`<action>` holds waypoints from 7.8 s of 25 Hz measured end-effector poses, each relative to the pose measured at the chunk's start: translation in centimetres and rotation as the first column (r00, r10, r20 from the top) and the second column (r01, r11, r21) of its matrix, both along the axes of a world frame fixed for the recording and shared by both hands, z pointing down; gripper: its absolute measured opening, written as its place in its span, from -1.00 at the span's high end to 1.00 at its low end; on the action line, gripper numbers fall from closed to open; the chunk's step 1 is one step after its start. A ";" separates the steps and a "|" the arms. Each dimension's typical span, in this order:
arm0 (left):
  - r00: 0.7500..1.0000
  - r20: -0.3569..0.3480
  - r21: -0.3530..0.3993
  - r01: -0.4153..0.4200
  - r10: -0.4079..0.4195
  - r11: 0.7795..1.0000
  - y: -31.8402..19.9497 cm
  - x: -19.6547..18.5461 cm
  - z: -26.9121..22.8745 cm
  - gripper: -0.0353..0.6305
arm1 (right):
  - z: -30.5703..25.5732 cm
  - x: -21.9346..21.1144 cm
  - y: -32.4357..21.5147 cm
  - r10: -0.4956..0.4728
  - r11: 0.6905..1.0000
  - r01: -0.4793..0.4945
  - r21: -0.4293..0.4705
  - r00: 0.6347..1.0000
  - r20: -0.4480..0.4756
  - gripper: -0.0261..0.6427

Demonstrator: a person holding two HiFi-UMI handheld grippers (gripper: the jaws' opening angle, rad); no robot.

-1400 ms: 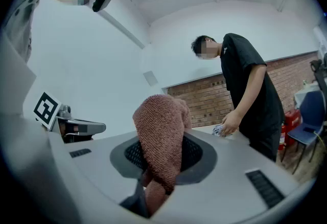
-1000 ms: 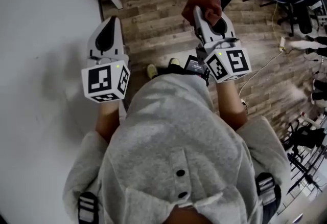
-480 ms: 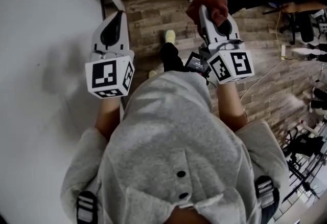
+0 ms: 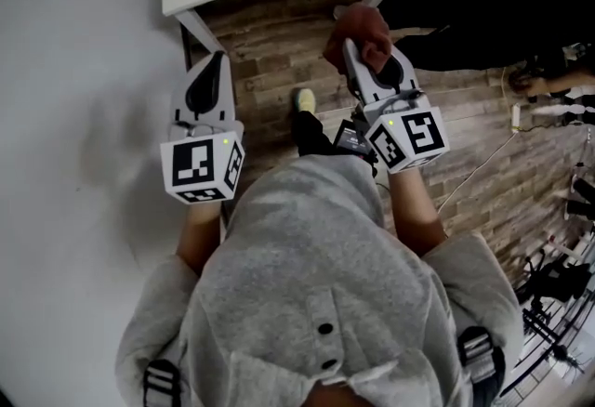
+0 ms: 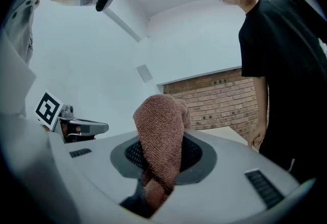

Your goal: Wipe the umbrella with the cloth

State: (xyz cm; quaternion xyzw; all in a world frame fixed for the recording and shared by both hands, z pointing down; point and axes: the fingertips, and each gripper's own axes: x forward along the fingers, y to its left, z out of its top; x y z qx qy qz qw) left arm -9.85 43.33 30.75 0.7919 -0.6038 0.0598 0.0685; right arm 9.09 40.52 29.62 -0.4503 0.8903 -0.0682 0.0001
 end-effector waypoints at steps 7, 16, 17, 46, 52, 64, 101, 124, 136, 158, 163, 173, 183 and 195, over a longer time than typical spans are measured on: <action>0.999 0.011 -0.028 -0.033 0.034 0.999 -5.1 0.5 -0.6 0.85 | -0.6 0.2 -5.1 0.023 0.999 -0.023 -0.023 1.000 -0.008 0.62; 0.999 0.021 -0.058 -0.043 0.044 0.997 -11.0 1.0 -0.2 0.85 | -0.2 0.4 -10.9 0.031 0.998 -0.030 -0.051 1.000 0.004 0.62; 0.999 0.022 -0.060 -0.043 0.045 0.997 -11.5 1.1 -0.2 0.85 | -0.1 0.5 -11.5 0.031 0.998 -0.031 -0.054 0.999 0.007 0.62; 0.998 0.060 -0.075 0.038 -0.033 0.996 -22.0 1.2 -0.7 0.85 | 1.5 0.6 -23.1 -0.038 0.995 0.039 -0.094 0.999 0.018 0.62; 0.997 0.070 -0.068 0.035 -0.030 0.997 -26.0 3.1 -1.7 0.85 | 0.4 3.2 -27.2 -0.021 0.996 0.024 -0.085 0.999 0.029 0.62; 0.996 0.080 -0.054 0.043 -0.039 0.998 -28.4 4.6 -2.4 0.85 | -0.1 5.8 -30.2 0.002 0.998 -0.001 -0.068 1.000 0.027 0.62; 1.000 0.013 -0.096 0.020 -0.019 0.995 -48.9 -5.6 1.2 0.85 | 1.8 -3.9 -48.6 0.018 0.991 -0.029 -0.129 0.996 -0.085 0.62; 0.999 0.033 -0.185 -0.003 0.009 0.983 -57.8 -10.2 5.5 0.85 | 5.9 -6.8 -56.7 0.064 0.971 -0.099 -0.215 0.985 -0.162 0.62; 1.000 -0.003 -0.250 -0.007 0.007 0.968 -60.8 -12.4 10.5 0.85 | 9.9 -8.3 -60.1 0.095 0.953 -0.160 -0.256 0.964 -0.248 0.62; 0.998 0.067 -0.441 0.030 -0.001 0.897 -63.3 -13.7 20.9 0.85 | 20.3 -16.3 -61.7 -0.085 0.883 -0.071 -0.465 0.949 -0.305 0.62; 0.999 0.037 -0.467 0.006 0.013 0.884 -62.5 -13.1 21.7 0.85 | 20.7 -18.9 -61.3 -0.114 0.877 -0.043 -0.479 0.949 -0.293 0.62; 0.999 0.020 -0.478 -0.015 0.028 0.878 -61.8 -12.6 22.0 0.85 | 18.8 -26.8 -61.8 -0.182 0.870 0.078 -0.487 0.969 -0.170 0.62; 0.999 0.033 -0.484 -0.016 0.036 0.875 -61.6 -13.1 22.7 0.85 | 18.0 -25.8 -63.2 -0.144 0.785 0.213 -0.581 0.976 0.163 0.62; 0.993 0.108 -0.494 0.019 0.040 0.869 -61.9 -12.7 22.8 0.85 | 20.9 -15.5 -64.2 -0.127 0.834 0.009 -0.551 0.976 -0.176 0.62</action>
